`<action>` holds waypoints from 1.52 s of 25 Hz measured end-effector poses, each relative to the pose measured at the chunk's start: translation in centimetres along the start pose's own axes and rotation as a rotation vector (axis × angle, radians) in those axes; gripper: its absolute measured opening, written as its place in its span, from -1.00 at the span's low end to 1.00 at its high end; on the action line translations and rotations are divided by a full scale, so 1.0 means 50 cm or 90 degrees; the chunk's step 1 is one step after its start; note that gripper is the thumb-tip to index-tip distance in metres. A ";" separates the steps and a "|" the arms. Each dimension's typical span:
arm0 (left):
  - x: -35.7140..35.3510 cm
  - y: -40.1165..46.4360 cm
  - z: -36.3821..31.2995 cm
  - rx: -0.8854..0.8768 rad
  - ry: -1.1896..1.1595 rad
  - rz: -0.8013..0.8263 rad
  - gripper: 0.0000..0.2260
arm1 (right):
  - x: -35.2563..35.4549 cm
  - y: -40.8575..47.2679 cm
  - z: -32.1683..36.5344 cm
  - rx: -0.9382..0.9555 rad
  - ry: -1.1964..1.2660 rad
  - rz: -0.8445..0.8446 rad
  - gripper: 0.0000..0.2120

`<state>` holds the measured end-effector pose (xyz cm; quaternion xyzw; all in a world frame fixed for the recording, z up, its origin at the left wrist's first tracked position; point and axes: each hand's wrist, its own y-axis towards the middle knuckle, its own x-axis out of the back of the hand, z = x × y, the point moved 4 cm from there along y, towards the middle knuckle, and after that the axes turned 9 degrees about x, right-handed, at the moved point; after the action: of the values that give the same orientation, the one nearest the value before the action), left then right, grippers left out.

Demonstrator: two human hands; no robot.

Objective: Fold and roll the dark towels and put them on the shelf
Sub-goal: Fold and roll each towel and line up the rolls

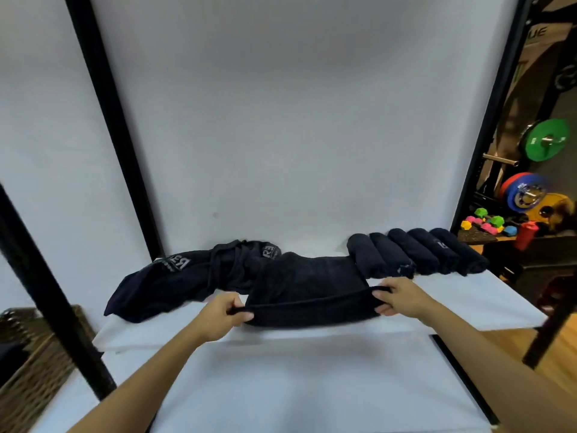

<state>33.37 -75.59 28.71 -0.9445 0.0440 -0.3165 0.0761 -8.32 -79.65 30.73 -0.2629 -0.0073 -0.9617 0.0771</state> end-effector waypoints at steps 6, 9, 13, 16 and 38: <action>-0.019 -0.085 -0.016 0.063 -0.044 0.124 -0.75 | -0.007 -0.092 0.005 -0.051 -0.014 -0.029 -0.90; -0.002 -0.080 -0.043 0.082 -0.067 0.120 -0.77 | 0.006 -0.098 0.028 -0.053 -0.024 -0.043 -0.89; 0.030 -0.007 -0.089 0.084 -0.131 0.001 -0.82 | 0.027 -0.025 0.058 -0.029 0.017 -0.062 -0.87; 0.048 0.102 -0.122 0.087 -0.185 -0.137 -0.79 | 0.048 0.089 0.082 0.004 0.077 -0.128 -0.74; -0.256 0.188 -0.164 0.001 0.451 -0.121 -0.63 | -0.094 0.133 -0.024 0.155 -0.492 0.175 -0.74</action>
<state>17.88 -84.09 26.00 -0.7762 -0.0208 -0.6296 0.0269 -3.92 -85.60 27.14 -0.5914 -0.1140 -0.7654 0.2269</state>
